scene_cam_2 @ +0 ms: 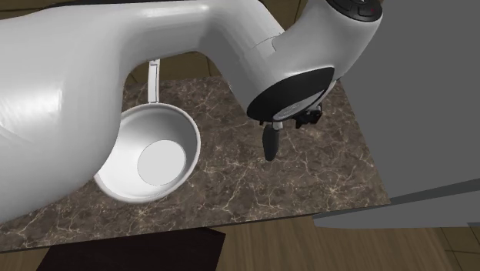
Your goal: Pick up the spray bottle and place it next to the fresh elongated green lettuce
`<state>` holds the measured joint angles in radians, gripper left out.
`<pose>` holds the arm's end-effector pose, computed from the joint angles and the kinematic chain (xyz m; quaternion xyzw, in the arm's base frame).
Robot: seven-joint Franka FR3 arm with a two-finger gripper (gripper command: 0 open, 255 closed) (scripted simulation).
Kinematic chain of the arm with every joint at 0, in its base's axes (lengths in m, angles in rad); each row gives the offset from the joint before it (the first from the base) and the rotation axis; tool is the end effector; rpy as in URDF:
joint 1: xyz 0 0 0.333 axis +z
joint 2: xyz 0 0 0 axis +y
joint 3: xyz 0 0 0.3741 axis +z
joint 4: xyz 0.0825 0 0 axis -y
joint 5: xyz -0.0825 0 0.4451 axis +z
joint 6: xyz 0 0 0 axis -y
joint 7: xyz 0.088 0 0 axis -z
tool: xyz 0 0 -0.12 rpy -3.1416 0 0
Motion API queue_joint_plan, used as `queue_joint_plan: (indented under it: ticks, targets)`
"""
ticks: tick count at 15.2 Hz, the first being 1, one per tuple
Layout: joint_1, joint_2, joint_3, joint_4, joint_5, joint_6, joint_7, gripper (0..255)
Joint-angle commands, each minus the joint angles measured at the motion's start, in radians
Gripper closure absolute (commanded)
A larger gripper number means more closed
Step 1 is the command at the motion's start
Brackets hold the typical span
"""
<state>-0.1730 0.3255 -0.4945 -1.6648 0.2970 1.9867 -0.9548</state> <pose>0.6021 -0.4014 0.4596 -0.9931 -0.0981 -0.0579 0.0274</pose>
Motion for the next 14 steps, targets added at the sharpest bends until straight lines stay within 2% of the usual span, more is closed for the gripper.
queue_joint_plan:
  ticks: [1,3,11,12,14]
  targets:
    - [0.000,0.010,0.003,-0.012,0.007,0.020,-0.005,0]
    - [0.000,0.022,0.007,-0.029,0.016,0.049,-0.010,0]
    - [0.000,0.022,0.007,-0.029,0.016,0.048,-0.010,0]
    - [0.000,0.022,0.007,-0.029,0.016,0.048,-0.010,255]
    - [0.000,0.022,0.007,-0.029,0.016,0.048,-0.010,255]
